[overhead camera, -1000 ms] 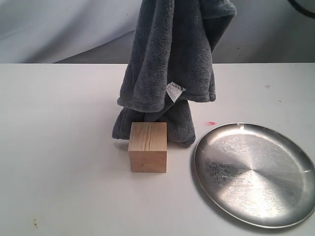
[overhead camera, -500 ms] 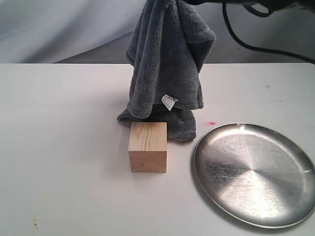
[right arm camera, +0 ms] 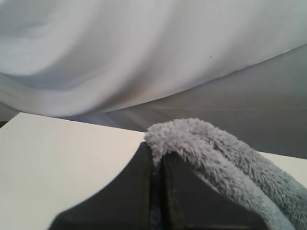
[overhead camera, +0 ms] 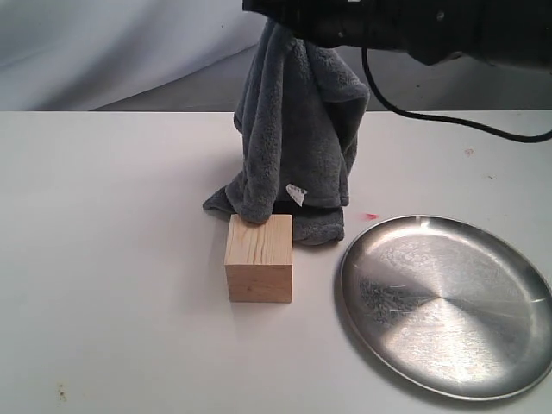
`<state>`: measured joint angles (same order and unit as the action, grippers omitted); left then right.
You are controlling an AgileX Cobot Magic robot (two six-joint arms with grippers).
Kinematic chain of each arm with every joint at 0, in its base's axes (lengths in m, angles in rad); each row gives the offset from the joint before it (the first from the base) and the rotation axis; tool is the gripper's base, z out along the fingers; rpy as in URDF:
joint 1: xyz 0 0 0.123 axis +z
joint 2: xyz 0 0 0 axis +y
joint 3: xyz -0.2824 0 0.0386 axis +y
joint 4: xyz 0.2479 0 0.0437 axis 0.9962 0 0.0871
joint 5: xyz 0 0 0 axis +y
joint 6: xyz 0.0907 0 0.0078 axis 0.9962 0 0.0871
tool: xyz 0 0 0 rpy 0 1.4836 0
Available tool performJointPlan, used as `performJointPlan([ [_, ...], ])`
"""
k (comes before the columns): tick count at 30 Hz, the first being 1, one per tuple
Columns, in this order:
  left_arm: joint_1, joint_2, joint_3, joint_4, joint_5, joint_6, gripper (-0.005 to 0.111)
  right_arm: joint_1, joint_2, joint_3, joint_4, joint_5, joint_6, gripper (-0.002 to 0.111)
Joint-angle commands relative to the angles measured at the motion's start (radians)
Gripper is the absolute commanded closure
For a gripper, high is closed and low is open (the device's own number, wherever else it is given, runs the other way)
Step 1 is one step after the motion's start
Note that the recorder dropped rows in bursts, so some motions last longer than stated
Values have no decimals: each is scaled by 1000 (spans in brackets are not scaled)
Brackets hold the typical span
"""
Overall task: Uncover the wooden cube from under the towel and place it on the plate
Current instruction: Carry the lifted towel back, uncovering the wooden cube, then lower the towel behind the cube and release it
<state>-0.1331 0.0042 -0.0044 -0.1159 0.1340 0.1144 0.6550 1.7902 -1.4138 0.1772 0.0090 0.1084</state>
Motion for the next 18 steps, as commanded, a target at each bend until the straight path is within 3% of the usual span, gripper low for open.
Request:
performJointPlan([
  [1,-5,-4,4,-2,-3,-3,107,-10,48,3,-13,-52,-12,108],
  [18,-5,-4,4,-2,-3,-3,107,-28,218,3,-8,68,-14,108],
])
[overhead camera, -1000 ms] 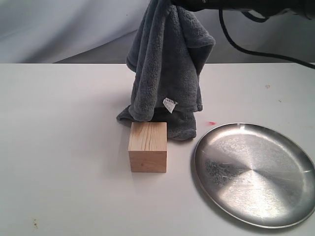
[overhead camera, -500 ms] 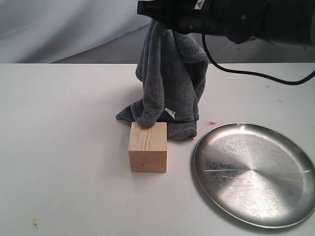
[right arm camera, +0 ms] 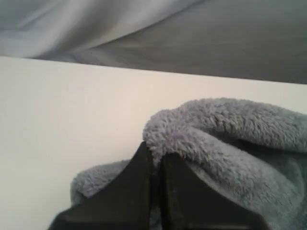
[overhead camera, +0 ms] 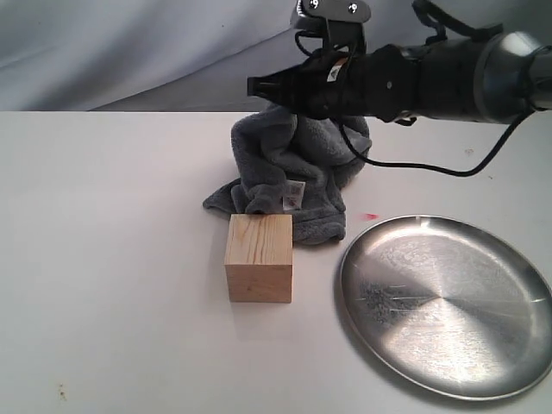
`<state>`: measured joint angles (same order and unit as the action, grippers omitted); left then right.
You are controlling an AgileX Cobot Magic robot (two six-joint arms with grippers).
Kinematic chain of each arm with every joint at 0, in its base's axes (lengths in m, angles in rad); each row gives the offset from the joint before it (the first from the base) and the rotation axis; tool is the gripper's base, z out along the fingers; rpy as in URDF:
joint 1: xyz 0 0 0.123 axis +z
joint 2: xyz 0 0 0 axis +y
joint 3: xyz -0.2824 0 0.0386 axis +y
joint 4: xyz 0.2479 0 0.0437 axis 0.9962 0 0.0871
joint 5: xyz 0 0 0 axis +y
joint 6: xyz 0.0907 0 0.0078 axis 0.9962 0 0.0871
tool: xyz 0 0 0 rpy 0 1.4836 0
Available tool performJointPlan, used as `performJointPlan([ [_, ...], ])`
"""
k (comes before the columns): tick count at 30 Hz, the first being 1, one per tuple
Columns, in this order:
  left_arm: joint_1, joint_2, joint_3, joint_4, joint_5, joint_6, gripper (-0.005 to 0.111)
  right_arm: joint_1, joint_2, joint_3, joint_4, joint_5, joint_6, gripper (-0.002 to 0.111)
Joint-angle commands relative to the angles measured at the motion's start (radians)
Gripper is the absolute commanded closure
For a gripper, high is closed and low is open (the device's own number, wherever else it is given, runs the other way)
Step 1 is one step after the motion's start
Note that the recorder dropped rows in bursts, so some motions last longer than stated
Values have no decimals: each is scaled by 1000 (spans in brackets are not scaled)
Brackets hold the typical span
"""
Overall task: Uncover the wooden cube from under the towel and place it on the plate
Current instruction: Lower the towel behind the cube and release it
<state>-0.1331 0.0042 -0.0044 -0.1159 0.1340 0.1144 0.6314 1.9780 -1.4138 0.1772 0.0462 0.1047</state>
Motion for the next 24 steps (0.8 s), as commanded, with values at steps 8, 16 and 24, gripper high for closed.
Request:
performJointPlan([
  [8,-5,-4,4,-2,-3,-3,107,-5,111,3,-6,92,-8,108],
  [16,-5,-4,4,-2,-3,-3,107,-5,147,3,10,142,0,108],
  [24,-5,-4,4,-2,-3,-3,107,-11,147,3,92,142,2,102],
])
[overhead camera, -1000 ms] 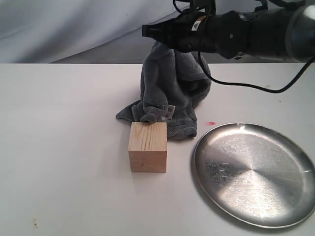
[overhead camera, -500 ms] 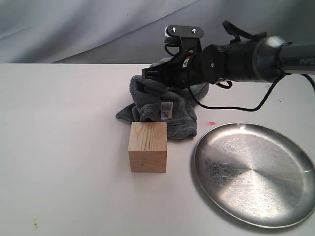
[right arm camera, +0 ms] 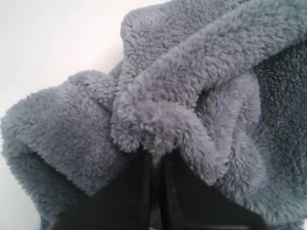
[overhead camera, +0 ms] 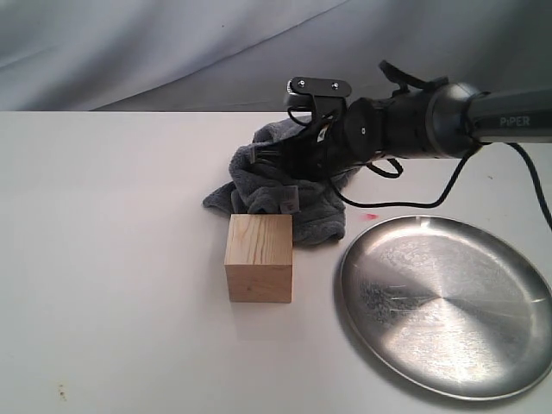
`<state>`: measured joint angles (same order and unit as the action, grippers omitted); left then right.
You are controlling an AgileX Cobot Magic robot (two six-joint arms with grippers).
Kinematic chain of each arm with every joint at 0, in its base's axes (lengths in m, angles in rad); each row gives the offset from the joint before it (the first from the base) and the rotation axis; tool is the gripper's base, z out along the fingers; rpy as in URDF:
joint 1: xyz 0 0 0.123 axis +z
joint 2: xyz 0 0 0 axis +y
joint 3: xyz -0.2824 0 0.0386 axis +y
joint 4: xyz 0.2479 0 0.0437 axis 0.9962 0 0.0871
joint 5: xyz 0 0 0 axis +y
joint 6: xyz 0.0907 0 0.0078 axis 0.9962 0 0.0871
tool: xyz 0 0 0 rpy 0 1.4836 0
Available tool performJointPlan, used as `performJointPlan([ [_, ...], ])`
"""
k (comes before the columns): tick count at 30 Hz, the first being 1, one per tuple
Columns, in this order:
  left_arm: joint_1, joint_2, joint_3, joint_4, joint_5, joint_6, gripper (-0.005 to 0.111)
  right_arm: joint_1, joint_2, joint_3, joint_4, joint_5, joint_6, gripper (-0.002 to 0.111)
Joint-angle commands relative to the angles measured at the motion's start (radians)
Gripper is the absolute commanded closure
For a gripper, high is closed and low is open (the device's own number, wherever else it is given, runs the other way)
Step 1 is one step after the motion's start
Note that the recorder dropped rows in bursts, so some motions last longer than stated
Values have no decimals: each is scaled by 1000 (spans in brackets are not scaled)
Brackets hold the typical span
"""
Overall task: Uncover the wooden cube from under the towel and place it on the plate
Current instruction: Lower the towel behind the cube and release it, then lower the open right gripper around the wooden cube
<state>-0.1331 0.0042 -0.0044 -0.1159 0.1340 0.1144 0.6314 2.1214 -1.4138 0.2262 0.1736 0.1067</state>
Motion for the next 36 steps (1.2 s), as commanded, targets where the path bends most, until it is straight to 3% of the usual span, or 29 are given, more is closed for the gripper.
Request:
performJointPlan([
  [1,-5,-4,4,-2,-3,-3,107,-15,4,3,57,21,0,95],
  [3,-5,-4,4,-2,-3,-3,107,-27,4,3,75,50,0,78],
  [7,-5,-4,4,-2,-3,-3,107,-46,4,3,111,106,6,25],
  [9,-5,-4,4,-2,-3,-3,107,-48,-2,3,111,124,6,11],
  [22,-5,-4,4,-2,-3,-3,107,-50,-92,3,125,217,2,10],
  [36,-5,-4,4,-2,-3,-3,107,-35,-340,3,63,640,0,15],
])
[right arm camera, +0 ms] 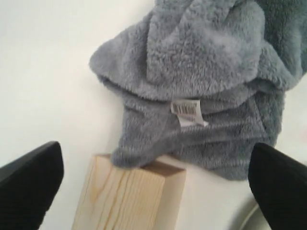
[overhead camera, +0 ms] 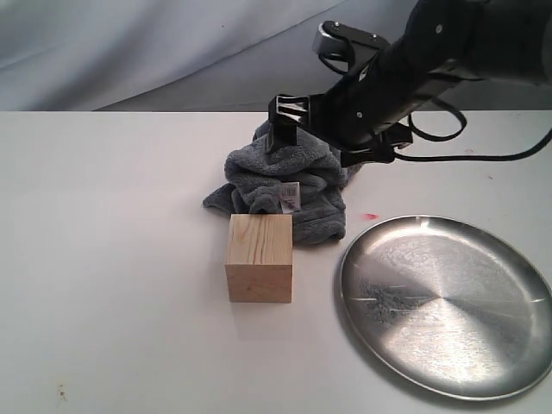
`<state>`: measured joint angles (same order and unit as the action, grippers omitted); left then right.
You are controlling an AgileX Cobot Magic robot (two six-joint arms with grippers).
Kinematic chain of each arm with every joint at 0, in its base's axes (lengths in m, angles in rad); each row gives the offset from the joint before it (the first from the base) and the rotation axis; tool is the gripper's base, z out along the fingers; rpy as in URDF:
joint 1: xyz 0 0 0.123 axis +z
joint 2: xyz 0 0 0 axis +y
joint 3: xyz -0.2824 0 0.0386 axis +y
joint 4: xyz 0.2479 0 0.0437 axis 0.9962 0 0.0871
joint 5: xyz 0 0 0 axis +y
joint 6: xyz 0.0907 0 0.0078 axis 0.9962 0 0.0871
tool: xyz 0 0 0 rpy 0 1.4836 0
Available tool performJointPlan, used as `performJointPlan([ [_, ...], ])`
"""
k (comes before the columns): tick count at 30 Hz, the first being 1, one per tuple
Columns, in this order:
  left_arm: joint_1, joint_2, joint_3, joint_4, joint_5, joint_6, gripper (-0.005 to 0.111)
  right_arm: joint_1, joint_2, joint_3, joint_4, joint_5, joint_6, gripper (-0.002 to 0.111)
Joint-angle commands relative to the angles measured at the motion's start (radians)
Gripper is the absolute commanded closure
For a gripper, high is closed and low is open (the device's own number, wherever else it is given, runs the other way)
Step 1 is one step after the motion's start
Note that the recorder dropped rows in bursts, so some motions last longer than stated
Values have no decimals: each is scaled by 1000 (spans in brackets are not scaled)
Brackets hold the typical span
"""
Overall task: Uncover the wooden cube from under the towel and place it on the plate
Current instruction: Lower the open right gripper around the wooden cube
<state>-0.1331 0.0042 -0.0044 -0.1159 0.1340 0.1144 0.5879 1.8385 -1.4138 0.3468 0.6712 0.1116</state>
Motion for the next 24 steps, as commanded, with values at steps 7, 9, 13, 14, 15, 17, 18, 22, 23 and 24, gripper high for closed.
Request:
performJointPlan([
  [7,-5,-4,4,-2,-3,-3,107,134,-103,3,-251,324,122,16],
  [9,-5,-4,4,-2,-3,-3,107,186,-103,3,-288,348,190,16],
  [13,-5,-4,4,-2,-3,-3,107,261,-103,3,-325,321,328,16],
  [14,-5,-4,4,-2,-3,-3,107,275,-103,3,-339,311,383,16],
  [15,-5,-4,4,-2,-3,-3,107,281,-101,3,-347,305,418,16],
  [17,-5,-4,4,-2,-3,-3,107,285,-94,3,-354,302,476,16],
  [18,-5,-4,4,-2,-3,-3,107,285,-91,3,-347,301,484,16],
  [22,-5,-4,4,-2,-3,-3,107,285,-74,3,-329,279,499,16],
  [23,-5,-4,4,-2,-3,-3,107,285,-69,3,-327,274,504,16],
  [24,-5,-4,4,-2,-3,-3,107,285,-64,3,-320,268,512,15],
])
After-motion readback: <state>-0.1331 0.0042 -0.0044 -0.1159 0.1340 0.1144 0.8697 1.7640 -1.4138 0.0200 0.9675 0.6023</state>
